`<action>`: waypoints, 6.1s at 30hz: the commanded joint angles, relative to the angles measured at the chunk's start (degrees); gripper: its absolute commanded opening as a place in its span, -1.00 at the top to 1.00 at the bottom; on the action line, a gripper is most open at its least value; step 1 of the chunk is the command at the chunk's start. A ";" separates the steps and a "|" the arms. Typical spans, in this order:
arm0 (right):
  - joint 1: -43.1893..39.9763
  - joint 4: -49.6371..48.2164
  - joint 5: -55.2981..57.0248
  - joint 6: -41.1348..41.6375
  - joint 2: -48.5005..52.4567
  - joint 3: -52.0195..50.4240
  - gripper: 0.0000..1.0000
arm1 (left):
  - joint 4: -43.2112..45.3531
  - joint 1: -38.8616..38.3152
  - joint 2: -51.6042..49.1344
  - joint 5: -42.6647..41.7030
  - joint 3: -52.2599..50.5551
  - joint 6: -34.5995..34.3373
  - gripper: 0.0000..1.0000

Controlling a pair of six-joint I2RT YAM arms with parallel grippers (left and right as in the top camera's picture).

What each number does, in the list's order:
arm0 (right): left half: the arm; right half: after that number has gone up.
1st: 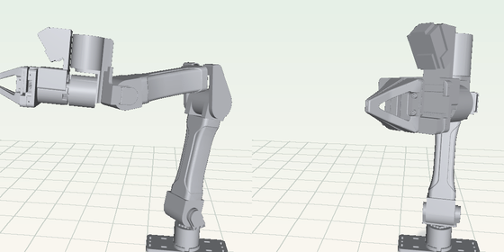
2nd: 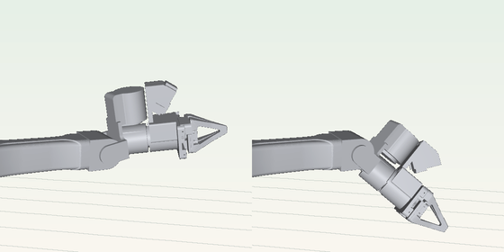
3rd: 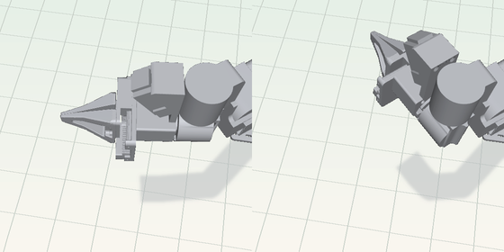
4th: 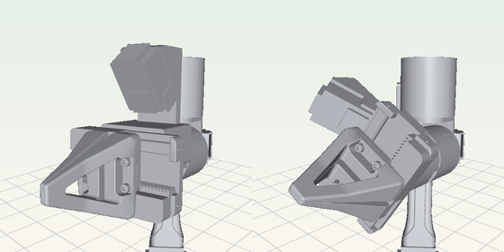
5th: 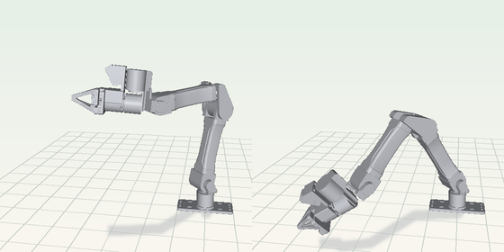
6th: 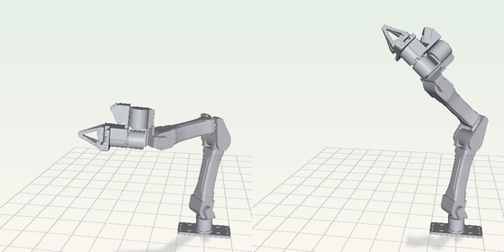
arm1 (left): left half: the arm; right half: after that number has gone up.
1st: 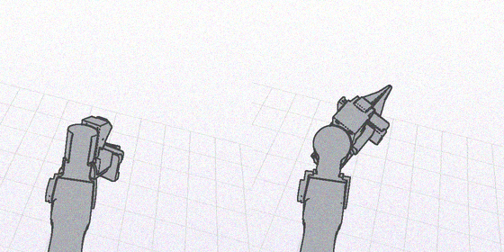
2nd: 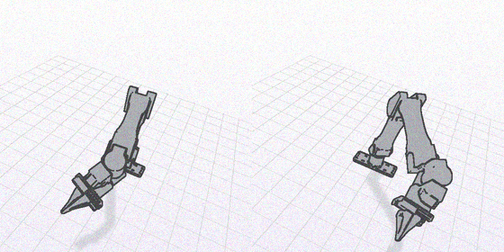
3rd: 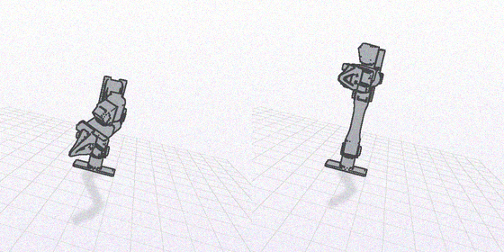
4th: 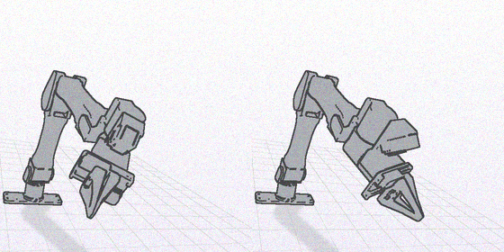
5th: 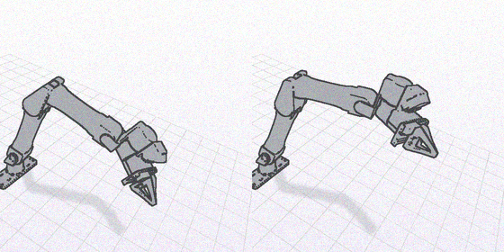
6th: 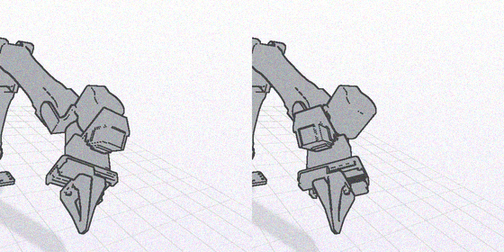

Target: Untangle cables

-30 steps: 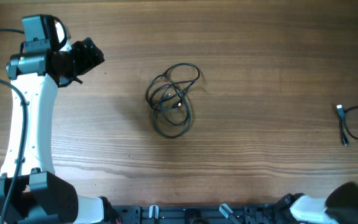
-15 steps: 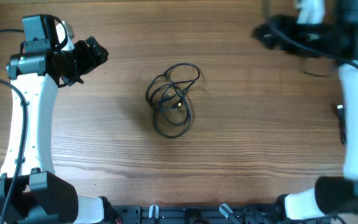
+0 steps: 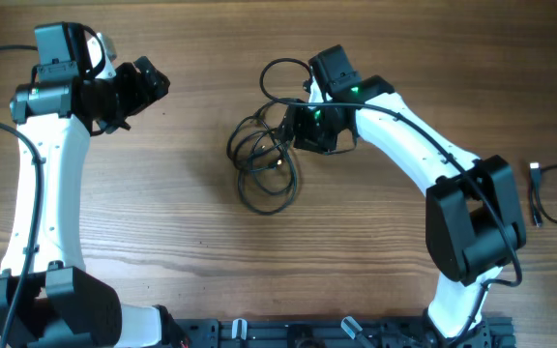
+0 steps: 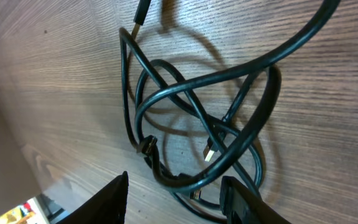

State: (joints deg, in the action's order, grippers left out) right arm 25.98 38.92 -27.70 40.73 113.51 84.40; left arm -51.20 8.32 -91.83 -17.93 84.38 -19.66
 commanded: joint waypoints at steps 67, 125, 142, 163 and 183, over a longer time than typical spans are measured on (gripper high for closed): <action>-8.98 -8.35 -13.31 -19.37 -22.12 -1.92 0.91 | 4.96 -13.20 -21.68 -27.61 0.24 36.00 -0.60; -24.81 -17.42 -46.36 -16.39 -22.14 -2.01 0.91 | 7.30 -25.75 -21.42 -31.52 -8.44 76.26 0.85; -35.71 -92.89 -63.19 47.30 -22.14 -1.95 0.91 | 20.63 -12.44 -13.51 -14.71 1.07 9.77 0.92; -44.54 -103.62 -61.18 69.07 -17.40 0.42 0.91 | 12.59 -10.45 -13.51 -2.56 1.07 9.77 0.92; -42.80 4.74 -6.25 -23.04 -16.83 9.77 0.91 | 12.57 -10.56 -13.51 -2.58 1.07 9.77 0.92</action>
State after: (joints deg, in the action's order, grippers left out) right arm -17.02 41.45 -45.21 22.33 102.76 85.95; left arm -38.81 -2.13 -105.47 -20.82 85.14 -9.39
